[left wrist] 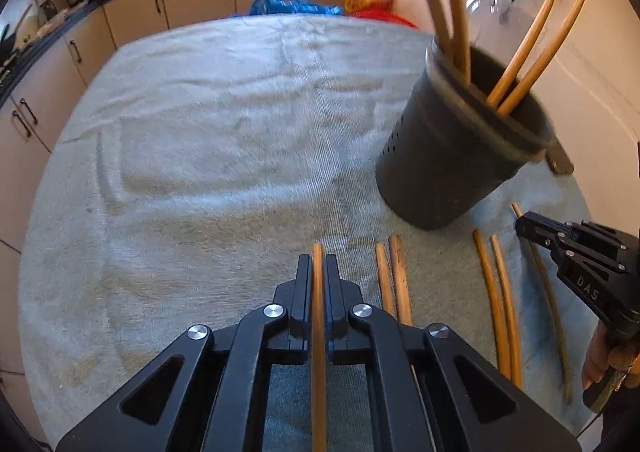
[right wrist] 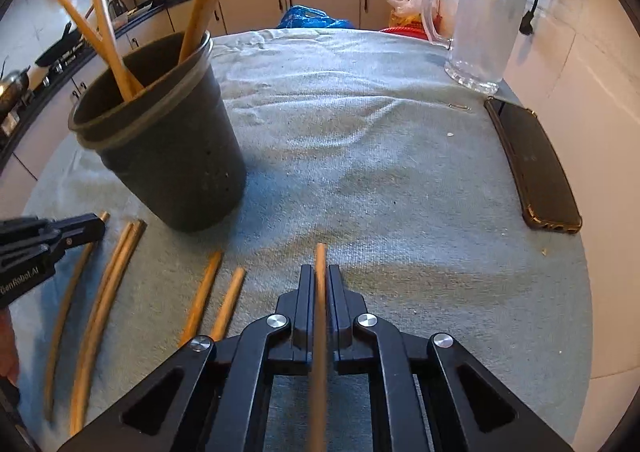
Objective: Organize utensils
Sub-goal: 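Lift the held chopstick with left tool over the black cup while right tool carries its own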
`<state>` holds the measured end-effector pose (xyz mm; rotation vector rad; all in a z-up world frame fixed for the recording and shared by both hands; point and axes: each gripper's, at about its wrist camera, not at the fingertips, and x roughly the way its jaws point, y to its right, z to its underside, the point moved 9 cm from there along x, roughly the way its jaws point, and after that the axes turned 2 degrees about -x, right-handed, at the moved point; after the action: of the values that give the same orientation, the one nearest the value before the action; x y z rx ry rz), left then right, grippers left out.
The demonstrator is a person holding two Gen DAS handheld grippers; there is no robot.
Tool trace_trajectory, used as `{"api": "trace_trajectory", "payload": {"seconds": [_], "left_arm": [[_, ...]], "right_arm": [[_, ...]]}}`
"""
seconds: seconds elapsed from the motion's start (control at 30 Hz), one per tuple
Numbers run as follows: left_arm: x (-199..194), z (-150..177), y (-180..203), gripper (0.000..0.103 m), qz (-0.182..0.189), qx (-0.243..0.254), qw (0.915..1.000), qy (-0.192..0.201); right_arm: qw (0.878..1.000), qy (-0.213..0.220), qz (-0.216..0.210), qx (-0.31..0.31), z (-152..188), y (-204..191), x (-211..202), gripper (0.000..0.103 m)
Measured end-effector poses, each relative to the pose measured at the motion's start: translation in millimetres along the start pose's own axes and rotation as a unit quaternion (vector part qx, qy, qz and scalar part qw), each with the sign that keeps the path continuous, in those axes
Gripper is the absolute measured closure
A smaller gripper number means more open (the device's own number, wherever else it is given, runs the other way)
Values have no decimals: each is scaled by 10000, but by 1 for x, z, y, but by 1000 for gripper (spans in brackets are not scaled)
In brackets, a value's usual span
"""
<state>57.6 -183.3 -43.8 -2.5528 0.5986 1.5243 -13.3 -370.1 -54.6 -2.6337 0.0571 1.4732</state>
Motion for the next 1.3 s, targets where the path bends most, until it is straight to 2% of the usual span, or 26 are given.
{"api": "trace_trajectory", "payload": {"seconds": [0.17,0.33,0.47,0.63,0.93,1.3], "left_arm": [[-48,-10,4,98,24,49,9985,547],[-108,-13,12,98,56,77,9923,1237],[-149,-4,18,98,149,2,9860,1663],[-189,14,33,98,16,266,9782,2061],[-234,44,48,98,-44,578,9661,2517],[-271,74,51,98,202,562,9621,2660]], "right_arm": [[9991,388,-137,118,-7,4,-34,97],[9956,908,-186,107,-12,7,-81,97],[9918,1246,-246,139,-10,5,-116,97],[9864,1606,-305,194,5,4,-161,97],[9783,1996,-448,321,32,1,-210,97],[9710,2335,-474,189,51,-14,-250,96]]}}
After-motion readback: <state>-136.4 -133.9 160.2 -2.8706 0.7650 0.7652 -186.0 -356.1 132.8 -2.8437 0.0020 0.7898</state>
